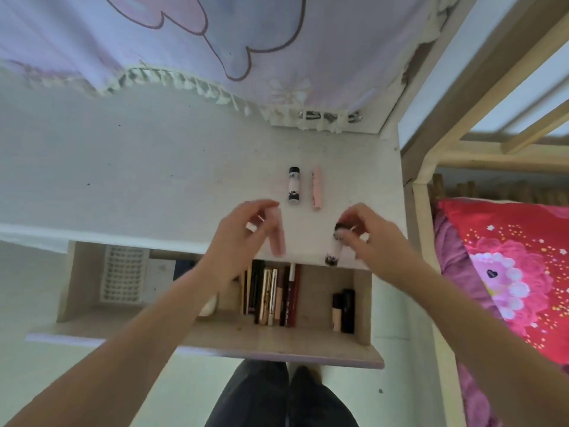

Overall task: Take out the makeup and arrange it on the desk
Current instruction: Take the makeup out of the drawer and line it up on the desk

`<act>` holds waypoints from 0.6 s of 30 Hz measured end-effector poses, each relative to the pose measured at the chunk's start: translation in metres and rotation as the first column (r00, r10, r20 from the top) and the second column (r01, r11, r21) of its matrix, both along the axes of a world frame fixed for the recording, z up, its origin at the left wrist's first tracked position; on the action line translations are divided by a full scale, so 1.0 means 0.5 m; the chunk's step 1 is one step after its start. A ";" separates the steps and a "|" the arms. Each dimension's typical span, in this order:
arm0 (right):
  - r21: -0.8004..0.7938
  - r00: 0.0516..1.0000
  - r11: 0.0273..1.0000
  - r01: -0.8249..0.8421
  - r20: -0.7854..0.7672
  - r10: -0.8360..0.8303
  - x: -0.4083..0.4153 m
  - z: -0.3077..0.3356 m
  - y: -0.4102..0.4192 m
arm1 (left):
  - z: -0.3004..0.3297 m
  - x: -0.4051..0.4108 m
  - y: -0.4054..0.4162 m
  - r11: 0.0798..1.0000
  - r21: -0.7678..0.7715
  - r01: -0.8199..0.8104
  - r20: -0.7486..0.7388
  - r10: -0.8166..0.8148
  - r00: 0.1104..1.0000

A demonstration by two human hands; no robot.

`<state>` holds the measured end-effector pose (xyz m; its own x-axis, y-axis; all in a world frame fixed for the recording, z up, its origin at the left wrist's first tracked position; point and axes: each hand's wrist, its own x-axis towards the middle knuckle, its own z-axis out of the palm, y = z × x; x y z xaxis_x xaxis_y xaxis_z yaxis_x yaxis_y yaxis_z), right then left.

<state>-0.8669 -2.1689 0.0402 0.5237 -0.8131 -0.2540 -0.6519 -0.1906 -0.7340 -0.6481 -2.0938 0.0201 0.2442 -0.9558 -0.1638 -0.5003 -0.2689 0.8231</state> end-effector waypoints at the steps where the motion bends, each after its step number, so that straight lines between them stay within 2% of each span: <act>1: 0.014 0.997 0.997 0.071 0.020 -0.072 0.012 0.005 -0.045 | 0.003 0.023 -0.043 0.999 -0.008 -0.038 0.023 0.038 0.999; 3: 0.074 0.985 0.982 0.173 0.005 -0.174 0.039 -0.009 -0.127 | -0.006 0.054 -0.127 0.997 0.024 -0.067 0.050 0.066 0.997; 6: 0.133 0.978 0.970 0.203 -0.065 -0.196 0.076 -0.059 -0.191 | -0.041 0.059 -0.212 0.993 0.110 -0.047 0.052 0.041 0.998; 8: 0.116 0.975 0.970 0.212 -0.090 -0.203 0.095 -0.084 -0.199 | -0.057 0.045 -0.238 0.990 0.134 -0.047 0.037 0.042 0.998; 12: -0.032 0.964 0.967 0.253 -0.074 -0.255 0.114 -0.101 -0.193 | -0.082 0.020 -0.258 0.994 0.102 -0.048 0.055 0.042 0.998; 18: -0.031 0.952 0.952 0.306 0.030 -0.305 0.083 -0.077 -0.140 | -0.067 -0.001 -0.208 0.997 0.050 -0.066 0.099 0.061 0.993</act>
<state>-0.8256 -2.2390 0.0016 0.2546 -0.9433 -0.2130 -0.6650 -0.0108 -0.7468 -0.6484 -2.1978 -0.0132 0.3213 -0.9285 -0.1860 -0.5578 -0.3443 0.7552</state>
